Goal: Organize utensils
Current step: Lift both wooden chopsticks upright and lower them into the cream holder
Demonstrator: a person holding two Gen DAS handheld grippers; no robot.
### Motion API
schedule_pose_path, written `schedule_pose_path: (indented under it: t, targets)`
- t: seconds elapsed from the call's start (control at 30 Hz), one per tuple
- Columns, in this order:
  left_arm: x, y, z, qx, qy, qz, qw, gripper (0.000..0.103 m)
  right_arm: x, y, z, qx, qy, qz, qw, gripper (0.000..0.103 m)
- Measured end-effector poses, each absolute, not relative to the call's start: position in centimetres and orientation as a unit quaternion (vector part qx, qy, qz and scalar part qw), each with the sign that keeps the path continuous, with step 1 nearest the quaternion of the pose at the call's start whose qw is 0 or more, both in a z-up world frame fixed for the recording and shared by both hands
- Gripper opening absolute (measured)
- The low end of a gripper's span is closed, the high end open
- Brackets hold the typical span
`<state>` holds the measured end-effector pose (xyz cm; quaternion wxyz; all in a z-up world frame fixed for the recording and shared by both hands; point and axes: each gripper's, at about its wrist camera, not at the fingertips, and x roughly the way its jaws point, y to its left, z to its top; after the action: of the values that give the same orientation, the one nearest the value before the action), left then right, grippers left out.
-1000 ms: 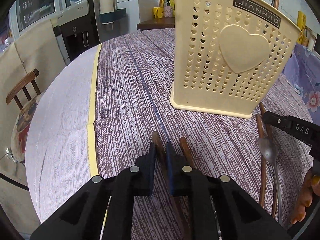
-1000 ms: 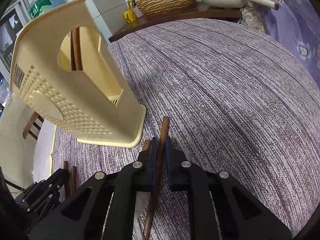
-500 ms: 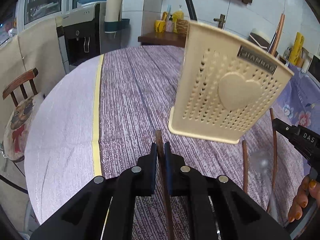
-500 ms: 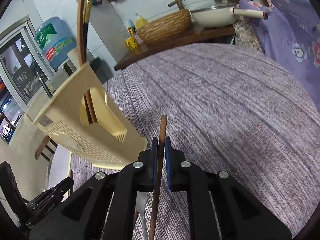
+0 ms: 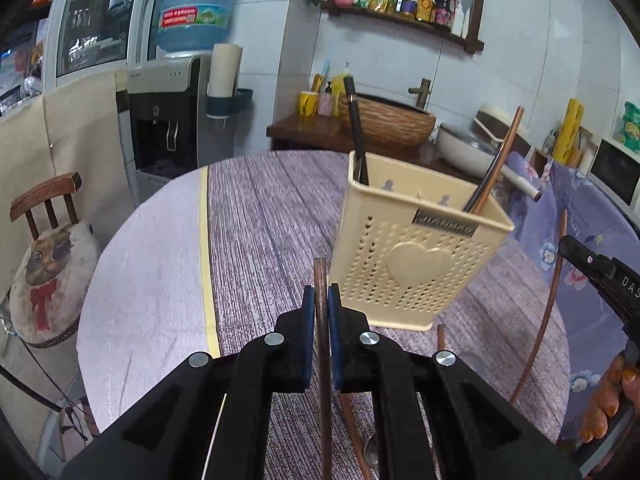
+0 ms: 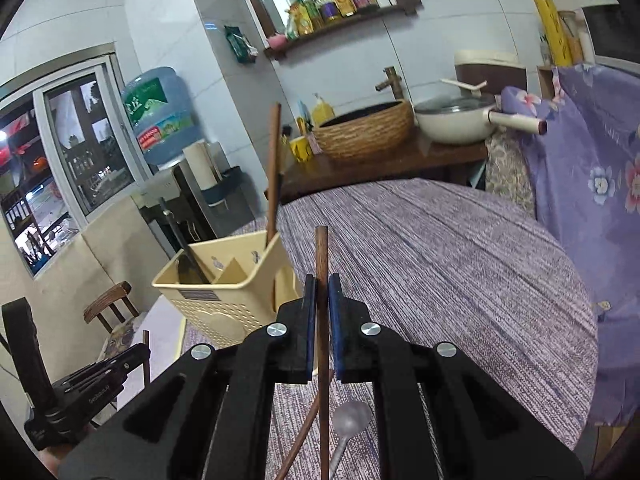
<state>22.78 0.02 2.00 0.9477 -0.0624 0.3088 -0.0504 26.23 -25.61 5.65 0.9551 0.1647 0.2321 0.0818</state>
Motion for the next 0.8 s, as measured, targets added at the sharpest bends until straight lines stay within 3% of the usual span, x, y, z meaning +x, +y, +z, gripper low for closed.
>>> schedule_pose_path:
  t: [0.8]
  targets:
    - [19.7,1.2,7.5,-0.075,0.23,-0.072,0.968,0.007,23.4,-25.1,10.6,0.155,0.2,0.16,0.954,0.008]
